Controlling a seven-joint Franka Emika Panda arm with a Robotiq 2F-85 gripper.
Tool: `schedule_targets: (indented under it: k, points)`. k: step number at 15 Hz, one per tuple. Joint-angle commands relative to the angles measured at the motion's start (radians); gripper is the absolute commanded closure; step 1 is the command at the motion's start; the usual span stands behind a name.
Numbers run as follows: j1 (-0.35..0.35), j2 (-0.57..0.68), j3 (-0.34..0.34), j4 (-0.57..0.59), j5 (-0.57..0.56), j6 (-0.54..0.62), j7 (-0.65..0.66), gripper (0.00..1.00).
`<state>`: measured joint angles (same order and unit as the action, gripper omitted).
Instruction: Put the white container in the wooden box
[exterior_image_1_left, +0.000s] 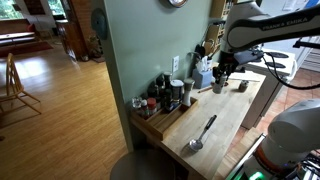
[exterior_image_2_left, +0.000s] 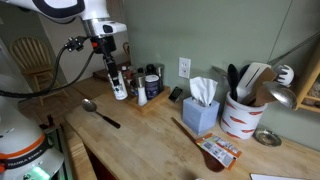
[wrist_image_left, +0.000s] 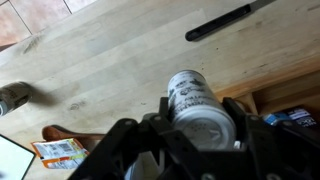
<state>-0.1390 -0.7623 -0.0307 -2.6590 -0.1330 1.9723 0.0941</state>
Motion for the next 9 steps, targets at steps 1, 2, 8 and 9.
schedule_targets:
  k: [1, 2, 8, 9]
  points:
    - [0.003, 0.0, -0.002, 0.002, -0.002, -0.003, 0.0, 0.45]
    - [0.003, 0.0, -0.003, 0.002, -0.002, -0.003, -0.001, 0.7]
    - [0.136, 0.082, 0.101, 0.012, 0.068, 0.015, 0.013, 0.7]
    - [0.156, 0.091, 0.12, 0.012, 0.079, 0.023, 0.018, 0.7]
